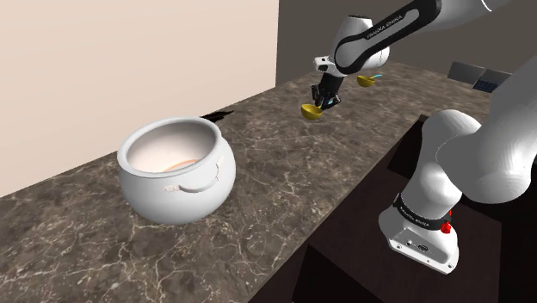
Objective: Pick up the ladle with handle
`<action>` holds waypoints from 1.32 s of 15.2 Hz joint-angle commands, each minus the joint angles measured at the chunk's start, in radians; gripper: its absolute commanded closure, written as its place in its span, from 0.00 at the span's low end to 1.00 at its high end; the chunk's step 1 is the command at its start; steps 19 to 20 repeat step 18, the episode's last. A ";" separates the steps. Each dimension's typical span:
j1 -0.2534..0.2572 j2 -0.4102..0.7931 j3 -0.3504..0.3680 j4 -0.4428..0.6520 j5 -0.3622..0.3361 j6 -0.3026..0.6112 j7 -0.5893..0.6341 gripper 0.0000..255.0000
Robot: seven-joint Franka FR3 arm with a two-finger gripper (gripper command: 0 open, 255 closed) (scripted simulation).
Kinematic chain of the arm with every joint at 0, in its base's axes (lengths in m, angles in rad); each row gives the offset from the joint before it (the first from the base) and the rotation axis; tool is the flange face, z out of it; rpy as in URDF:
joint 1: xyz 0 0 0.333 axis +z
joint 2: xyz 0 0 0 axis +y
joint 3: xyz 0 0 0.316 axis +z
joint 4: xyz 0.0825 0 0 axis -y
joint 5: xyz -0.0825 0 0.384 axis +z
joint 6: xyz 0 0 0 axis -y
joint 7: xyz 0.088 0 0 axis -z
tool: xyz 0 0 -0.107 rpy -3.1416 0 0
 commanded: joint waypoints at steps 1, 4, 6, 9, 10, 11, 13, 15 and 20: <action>0.005 0.005 -0.004 0.001 0.005 0.003 -0.003 1.00; -0.022 -0.031 0.030 0.019 -0.022 -0.046 0.021 1.00; -0.036 -0.053 0.050 0.032 -0.035 -0.079 0.034 1.00; -0.053 -0.083 0.078 0.052 -0.050 -0.126 0.051 1.00; -0.058 -0.092 0.087 0.060 -0.053 -0.142 0.056 1.00; -0.062 -0.100 0.095 0.067 -0.057 -0.158 0.060 1.00; -0.070 -0.117 0.111 0.083 -0.062 -0.189 0.068 1.00; -0.077 -0.132 0.126 0.099 -0.066 -0.219 0.075 1.00; -0.080 -0.140 0.134 0.108 -0.067 -0.237 0.078 1.00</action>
